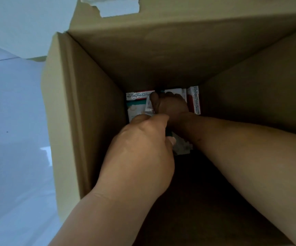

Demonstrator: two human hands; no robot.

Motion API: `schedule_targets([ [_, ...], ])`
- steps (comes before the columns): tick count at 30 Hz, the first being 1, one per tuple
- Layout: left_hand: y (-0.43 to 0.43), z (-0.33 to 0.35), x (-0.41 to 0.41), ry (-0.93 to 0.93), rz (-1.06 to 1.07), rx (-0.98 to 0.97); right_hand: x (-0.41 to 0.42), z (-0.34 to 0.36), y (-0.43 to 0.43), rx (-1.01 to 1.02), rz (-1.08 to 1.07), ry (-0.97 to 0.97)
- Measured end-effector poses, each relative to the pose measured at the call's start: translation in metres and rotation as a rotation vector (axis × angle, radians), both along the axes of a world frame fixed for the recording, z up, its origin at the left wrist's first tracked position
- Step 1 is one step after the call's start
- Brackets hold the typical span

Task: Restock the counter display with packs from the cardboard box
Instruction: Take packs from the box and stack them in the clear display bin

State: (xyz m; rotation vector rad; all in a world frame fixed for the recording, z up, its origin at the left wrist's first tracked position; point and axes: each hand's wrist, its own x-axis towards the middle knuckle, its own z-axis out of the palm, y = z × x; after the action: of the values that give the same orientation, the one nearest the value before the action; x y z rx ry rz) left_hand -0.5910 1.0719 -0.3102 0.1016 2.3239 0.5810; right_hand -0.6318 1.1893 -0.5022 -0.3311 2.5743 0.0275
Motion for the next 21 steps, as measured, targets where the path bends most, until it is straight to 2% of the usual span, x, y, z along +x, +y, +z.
schedule_targets([
  [4, 0.002, 0.019, 0.004, 0.005, 0.027, -0.024, 0.022, 0.038, 0.001, -0.093, -0.122, -0.093],
  [6, 0.004, 0.039, 0.007, 0.019, 0.013, -0.04, 0.035, 0.076, 0.004, -0.135, -0.159, -0.155],
  [9, 0.007, 0.08, 0.01, 0.021, -0.005, -0.04, 0.049, 0.146, 0.011, -0.168, -0.204, -0.139],
  [15, 0.006, 0.182, 0.014, 0.088, -0.01, 0.008, 0.059, 0.296, 0.025, -0.348, -0.364, 0.012],
  [18, 0.009, 0.252, 0.015, 0.104, 0.015, 0.033, 0.062, 0.376, 0.027, -0.426, -0.427, 0.094],
  [21, 0.013, 0.332, 0.011, 0.158, 0.031, 0.104, 0.064, 0.461, 0.03, -0.477, -0.446, 0.253],
])
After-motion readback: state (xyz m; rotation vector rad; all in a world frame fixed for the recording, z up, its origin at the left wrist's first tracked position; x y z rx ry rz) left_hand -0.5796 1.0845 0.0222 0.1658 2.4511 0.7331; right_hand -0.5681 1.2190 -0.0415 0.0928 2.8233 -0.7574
